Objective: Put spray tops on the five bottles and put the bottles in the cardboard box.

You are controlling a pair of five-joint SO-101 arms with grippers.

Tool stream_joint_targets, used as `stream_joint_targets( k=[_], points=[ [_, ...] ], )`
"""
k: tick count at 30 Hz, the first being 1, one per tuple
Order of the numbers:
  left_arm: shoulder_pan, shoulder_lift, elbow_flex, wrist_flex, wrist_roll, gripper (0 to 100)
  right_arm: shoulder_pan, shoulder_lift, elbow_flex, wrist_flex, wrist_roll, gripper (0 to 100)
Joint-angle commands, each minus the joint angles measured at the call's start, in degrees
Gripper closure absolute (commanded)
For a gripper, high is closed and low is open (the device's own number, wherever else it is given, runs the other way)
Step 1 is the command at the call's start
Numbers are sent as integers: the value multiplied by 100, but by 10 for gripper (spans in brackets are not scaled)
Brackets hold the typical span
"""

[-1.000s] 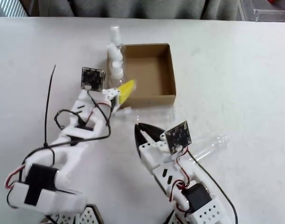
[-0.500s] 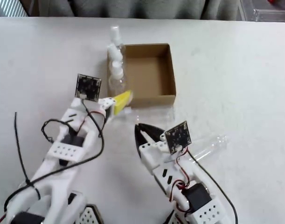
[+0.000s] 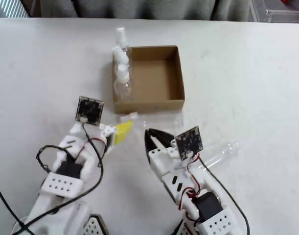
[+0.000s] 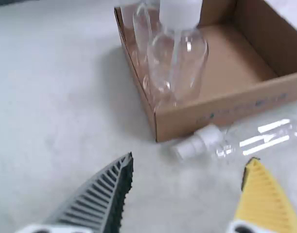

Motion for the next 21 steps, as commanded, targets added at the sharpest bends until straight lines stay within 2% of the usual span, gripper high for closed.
stream_joint_targets(
  k=[1,5,9,13,17,21],
  points=[
    [-119,-664,264,545,-18,665,505,-57,141,-110,343,983],
    [-400,-1385,774,791,-9,665,1015,-57,141,-312,738,983],
    [-629,-2114,1108,1064,9,665,1648,-57,141,-558,756,983],
    [-708,-2782,1108,1934,0,665,2105,-40,-88,-479,1090,984],
    [-716,-3248,1108,2629,-44,665,2246,-31,-545,57,1187,984],
    [-725,-3503,1108,3007,-44,665,2264,4,-844,347,1952,985]
  ],
)
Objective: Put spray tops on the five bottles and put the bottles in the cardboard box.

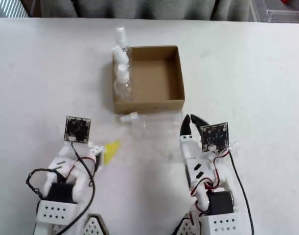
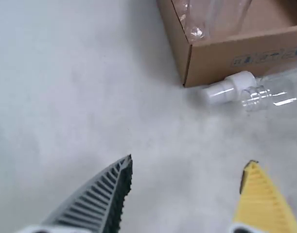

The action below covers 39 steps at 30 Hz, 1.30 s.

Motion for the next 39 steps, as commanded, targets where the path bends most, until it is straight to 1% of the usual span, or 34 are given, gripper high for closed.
stream_joint_targets(
  k=[1,4,5,7,11,12,15,18,21,24,28,31,34,36,39],
  points=[
    [-66,-242,-26,264,-44,665,101,75,-448,127,659,985],
    [-66,-259,-26,325,-53,669,101,690,-686,163,1046,985],
    [-66,-259,-26,325,-53,686,101,1007,-835,154,1152,985],
    [-66,-268,-18,290,-53,760,163,1754,-1204,154,1354,985],
    [-66,-277,-18,132,-193,970,426,3187,-2145,295,1802,983],
    [-66,-277,-18,105,-352,986,453,3503,-2391,488,1969,983],
    [-66,-259,-18,167,-580,935,479,4418,-3262,1420,2523,981],
    [-66,-251,-18,167,-615,954,435,5305,-4079,2440,3007,981],
    [-66,-251,-18,167,-615,977,418,6097,-4756,3125,3947,981],
    [-66,-251,-18,167,-615,977,374,6677,-5055,3284,4985,981],
    [-66,-251,-18,167,-624,977,356,7055,-5064,3574,5881,974],
    [-66,-251,-18,167,-624,977,259,7187,-5055,3916,6497,897],
    [-66,-251,-18,167,-624,977,84,7204,-4923,3996,6945,825],
    [-66,-251,-18,167,-633,977,-92,7222,-4730,3890,7138,820],
    [-66,-251,-18,167,-633,977,-365,7222,-4281,3380,7244,818]
  ],
)
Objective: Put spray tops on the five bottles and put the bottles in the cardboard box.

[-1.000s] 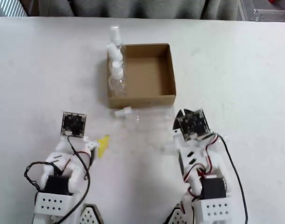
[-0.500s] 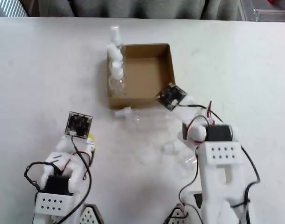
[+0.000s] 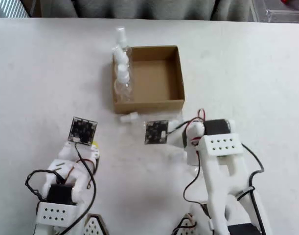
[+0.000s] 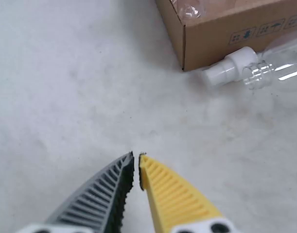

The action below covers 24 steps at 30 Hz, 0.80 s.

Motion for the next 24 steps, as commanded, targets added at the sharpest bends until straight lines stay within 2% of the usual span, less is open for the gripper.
stream_joint_targets(
  k=[1,7,15,20,24],
  points=[
    [-48,-66,-18,-114,-62,977,-347,22,360,-549,176,818],
    [-48,-66,-18,-114,-62,977,-725,31,1020,-1429,167,817],
    [-48,-66,-18,-114,-62,977,-716,40,1626,-2378,176,820],
    [-48,-66,-18,-114,-62,977,-716,57,1688,-2580,176,822],
    [-48,-75,-18,-26,-62,977,-716,567,1662,-2905,176,822]
  ],
)
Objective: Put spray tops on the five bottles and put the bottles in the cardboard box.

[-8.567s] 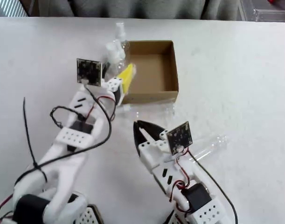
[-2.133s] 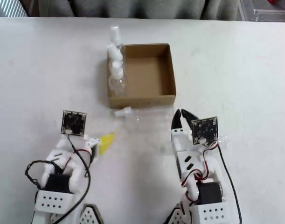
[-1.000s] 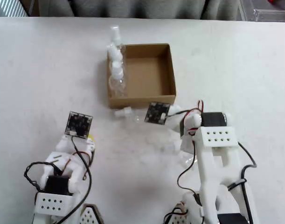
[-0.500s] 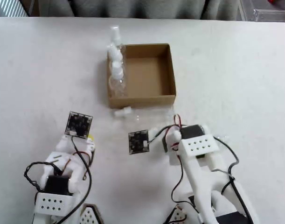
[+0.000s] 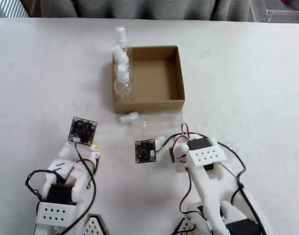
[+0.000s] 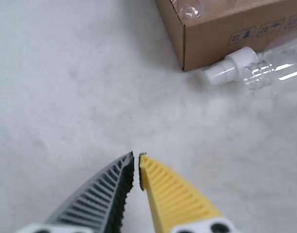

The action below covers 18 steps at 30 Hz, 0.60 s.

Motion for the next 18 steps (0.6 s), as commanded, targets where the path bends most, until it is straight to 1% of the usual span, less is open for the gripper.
stream_joint_targets(
  k=[1,3,4,7,9,11,13,18],
  points=[
    [-48,-75,-18,-26,-62,977,-40,514,-70,-409,62,822],
    [-48,-75,-18,-26,-62,977,4,831,-237,-549,62,829],
    [-48,-75,-18,-26,-62,977,48,945,-334,-549,53,848],
    [-48,-75,-18,-35,-62,977,119,1130,-598,-549,44,946],
    [-48,-75,-18,-35,-62,977,136,1121,-756,-549,-149,988],
    [-48,-75,-18,-35,-62,977,233,1042,-923,-549,-413,974],
    [-48,-75,-18,-35,-62,977,295,919,-1134,-488,-501,984],
    [-48,-75,-18,-53,-62,977,462,664,-2075,268,-510,983]
  ],
)
